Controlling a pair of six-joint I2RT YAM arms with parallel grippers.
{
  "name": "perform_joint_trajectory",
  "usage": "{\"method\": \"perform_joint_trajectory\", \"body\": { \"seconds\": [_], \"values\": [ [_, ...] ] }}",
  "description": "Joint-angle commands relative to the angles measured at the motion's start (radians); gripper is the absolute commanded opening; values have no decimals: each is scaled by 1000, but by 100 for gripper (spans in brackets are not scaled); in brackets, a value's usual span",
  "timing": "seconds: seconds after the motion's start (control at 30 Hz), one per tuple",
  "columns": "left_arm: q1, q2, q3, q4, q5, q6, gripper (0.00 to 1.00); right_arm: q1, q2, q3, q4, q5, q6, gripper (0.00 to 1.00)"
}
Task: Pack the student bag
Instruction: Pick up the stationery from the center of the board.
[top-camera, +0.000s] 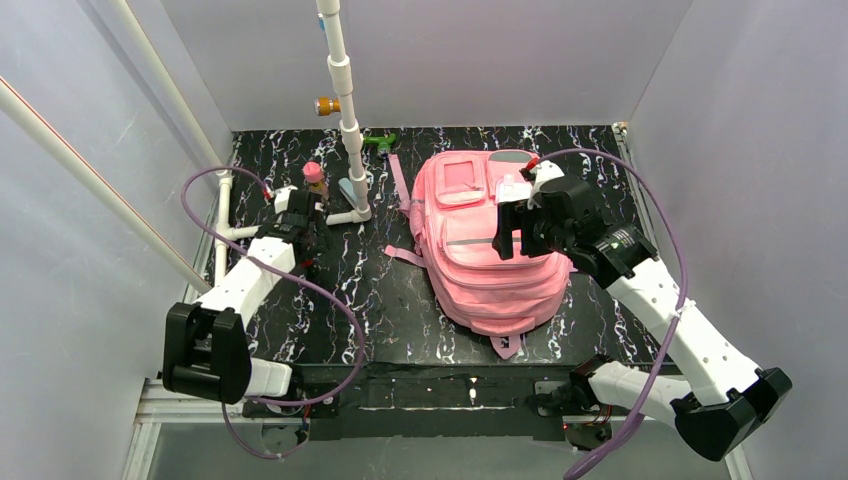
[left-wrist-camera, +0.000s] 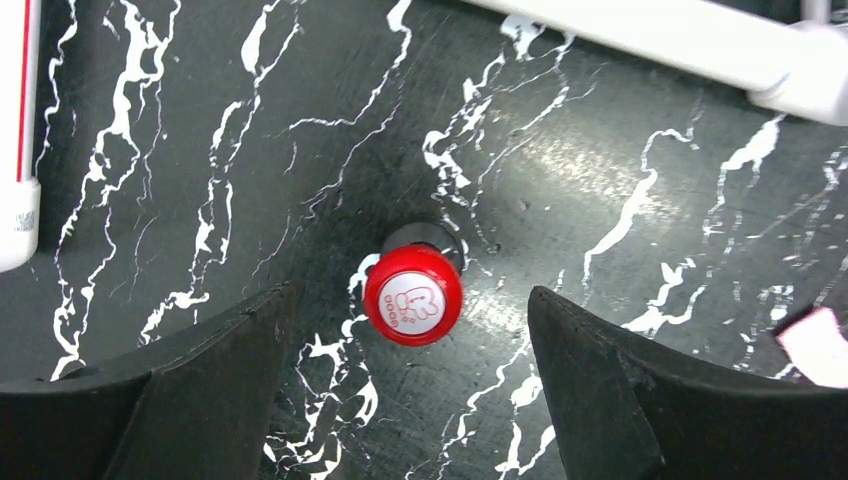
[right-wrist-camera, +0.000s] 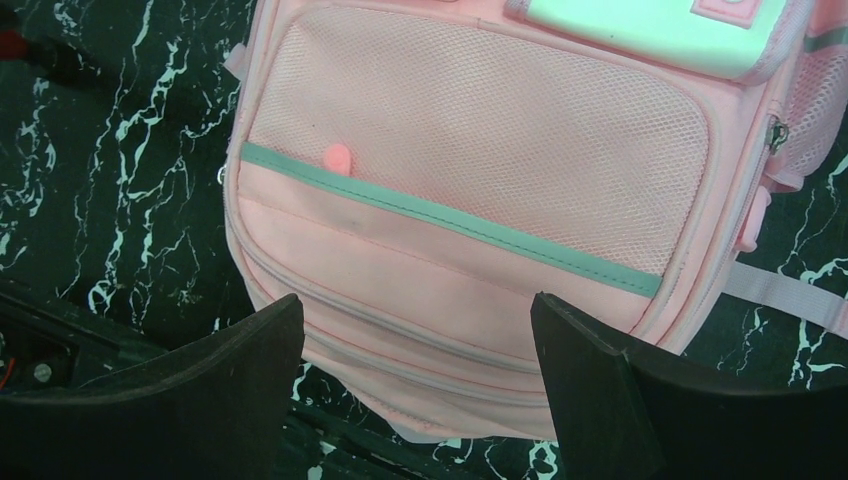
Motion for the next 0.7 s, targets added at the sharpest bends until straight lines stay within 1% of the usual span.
{"method": "perform_joint_trajectory", "body": {
  "seconds": [0.0,0.07,0.2,0.37,0.47,0.53,0.67],
  "values": [
    [8,-35,-69,27,-86,-37,84,-3,-30,1,33,-65,12,91],
    [10,-35,-96,62,-69,-25,82,-3,-37,-6,34,-70,17,91],
    [12,-10,-103,96,-56,-4,78,-3,-47,-22,36,-65,22,91],
    [12,31,-87,118,-57,19,67,-3,-53,-28,41,-78,36,91],
    [12,55,-87,143,-38,29,57,-3,-54,-37,51,-95,47,91],
    [12,68,-81,142,-22,32,48,-3,-53,-39,51,-104,49,91],
    [12,31,-85,152,31,56,23,-3,-48,-47,48,-113,38,91]
  ]
}}
